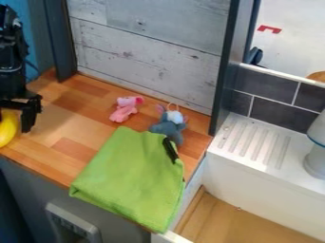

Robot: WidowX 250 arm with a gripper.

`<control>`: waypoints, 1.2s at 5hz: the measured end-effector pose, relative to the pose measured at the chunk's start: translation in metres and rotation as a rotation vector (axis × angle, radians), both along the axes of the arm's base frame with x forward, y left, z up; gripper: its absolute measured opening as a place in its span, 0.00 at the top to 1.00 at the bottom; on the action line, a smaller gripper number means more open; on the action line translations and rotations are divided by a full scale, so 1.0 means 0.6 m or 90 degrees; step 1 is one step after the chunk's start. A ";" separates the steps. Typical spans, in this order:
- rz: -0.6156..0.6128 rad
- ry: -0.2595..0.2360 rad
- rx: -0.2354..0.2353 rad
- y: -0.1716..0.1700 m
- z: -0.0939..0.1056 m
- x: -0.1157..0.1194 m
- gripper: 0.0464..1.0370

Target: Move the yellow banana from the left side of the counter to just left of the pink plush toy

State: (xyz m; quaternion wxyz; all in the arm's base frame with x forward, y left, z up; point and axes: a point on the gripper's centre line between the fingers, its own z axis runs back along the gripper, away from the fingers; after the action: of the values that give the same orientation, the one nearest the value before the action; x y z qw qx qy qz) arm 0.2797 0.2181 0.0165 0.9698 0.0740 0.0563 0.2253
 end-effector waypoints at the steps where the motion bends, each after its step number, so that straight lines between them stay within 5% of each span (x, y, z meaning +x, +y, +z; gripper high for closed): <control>1: -0.002 0.017 -0.007 0.001 -0.011 -0.004 0.32; 2: -0.005 0.024 -0.017 -0.004 -0.011 -0.007 0.51; 3: 0.006 0.022 -0.041 -0.007 -0.008 -0.017 0.51; 4: 0.053 -0.061 -0.044 -0.021 0.049 -0.017 0.51; 6: 0.153 -0.180 -0.078 -0.039 0.105 0.045 0.51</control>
State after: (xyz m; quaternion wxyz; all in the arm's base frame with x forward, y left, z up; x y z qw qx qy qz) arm 0.3064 0.1946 0.0792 0.9368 -0.0252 -0.0585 0.3441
